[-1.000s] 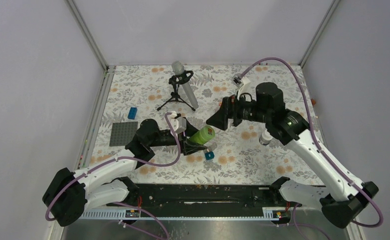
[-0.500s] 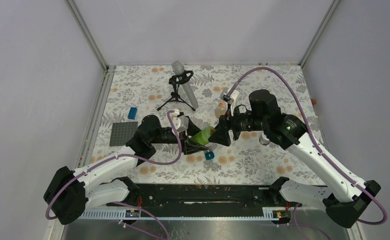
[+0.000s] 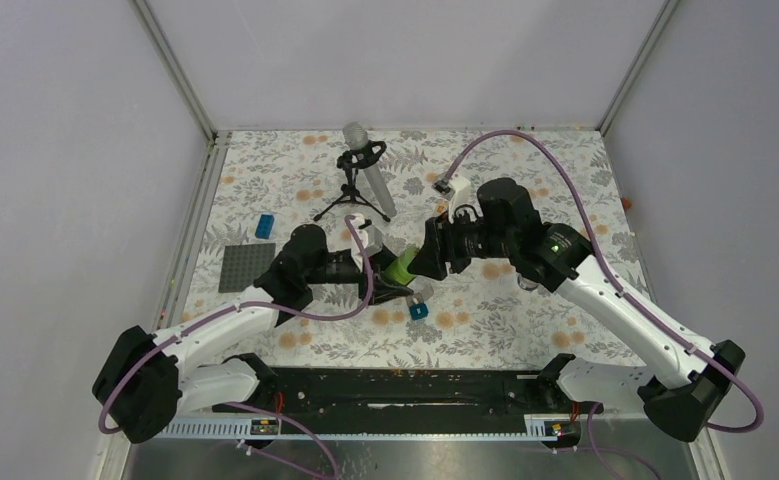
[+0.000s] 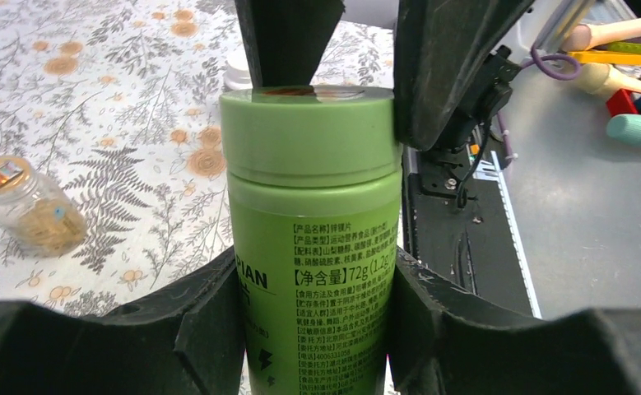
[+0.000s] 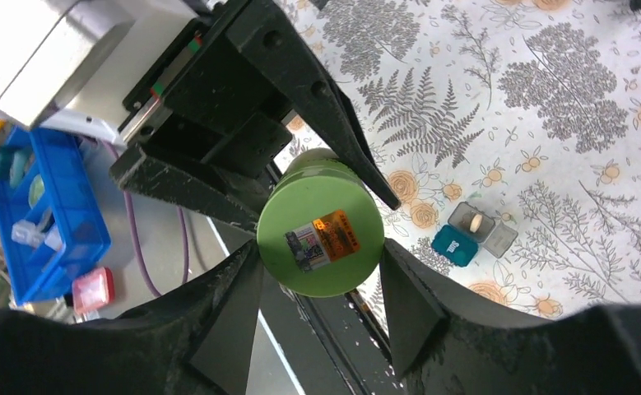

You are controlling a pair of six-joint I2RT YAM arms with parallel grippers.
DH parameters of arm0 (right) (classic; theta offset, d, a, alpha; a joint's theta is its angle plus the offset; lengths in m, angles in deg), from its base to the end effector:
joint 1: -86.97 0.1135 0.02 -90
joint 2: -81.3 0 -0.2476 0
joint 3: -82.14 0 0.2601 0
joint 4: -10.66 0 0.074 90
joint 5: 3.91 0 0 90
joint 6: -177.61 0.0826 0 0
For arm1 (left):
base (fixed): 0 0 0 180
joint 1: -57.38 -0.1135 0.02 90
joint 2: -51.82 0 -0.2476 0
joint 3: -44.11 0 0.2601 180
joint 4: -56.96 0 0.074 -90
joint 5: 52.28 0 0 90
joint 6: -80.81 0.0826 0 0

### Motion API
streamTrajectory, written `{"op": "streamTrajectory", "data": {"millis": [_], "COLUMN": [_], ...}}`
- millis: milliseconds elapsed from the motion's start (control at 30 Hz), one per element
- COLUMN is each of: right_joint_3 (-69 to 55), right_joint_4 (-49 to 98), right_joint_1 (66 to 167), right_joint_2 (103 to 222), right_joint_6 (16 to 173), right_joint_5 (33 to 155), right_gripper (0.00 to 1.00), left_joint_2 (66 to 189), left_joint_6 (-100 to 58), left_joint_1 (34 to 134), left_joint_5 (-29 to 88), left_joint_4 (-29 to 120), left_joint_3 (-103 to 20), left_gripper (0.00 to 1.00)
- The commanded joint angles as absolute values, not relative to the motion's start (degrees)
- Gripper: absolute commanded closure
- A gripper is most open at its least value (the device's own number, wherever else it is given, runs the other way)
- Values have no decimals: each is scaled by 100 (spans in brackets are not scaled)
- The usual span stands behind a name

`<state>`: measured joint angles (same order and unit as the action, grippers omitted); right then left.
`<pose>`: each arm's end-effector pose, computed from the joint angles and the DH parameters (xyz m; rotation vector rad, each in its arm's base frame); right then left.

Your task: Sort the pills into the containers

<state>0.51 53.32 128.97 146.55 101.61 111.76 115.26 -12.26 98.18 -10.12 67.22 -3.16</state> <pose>0.1982 0.2267 0.3460 -0.8075 1.9927 1.0494 0.1779 -0.2344 0.2492 1.1752 1.3679 -1.2530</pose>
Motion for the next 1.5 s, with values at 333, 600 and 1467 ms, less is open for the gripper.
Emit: {"op": "streamTrajectory", "data": {"millis": [333,600,1467], "right_joint_3": [-361,-591,-443], "right_joint_4": [5029,5439,5363], "right_joint_1": [12869,12857,12602], "right_joint_2": [15026,15144,15280], "right_joint_6": [10763,11373,10403], "right_joint_5": [10209,9745,11631], "right_gripper": [57,44,62], "left_joint_2": [11185,11143,11232], "left_joint_6": [-965,-786,-786], "left_joint_1": [10000,10001,10001], "left_joint_5": [-1117,-691,-783], "left_joint_4": [7358,7123,6936], "left_joint_3": [-483,-555,-603], "left_gripper": [100,100,100]}}
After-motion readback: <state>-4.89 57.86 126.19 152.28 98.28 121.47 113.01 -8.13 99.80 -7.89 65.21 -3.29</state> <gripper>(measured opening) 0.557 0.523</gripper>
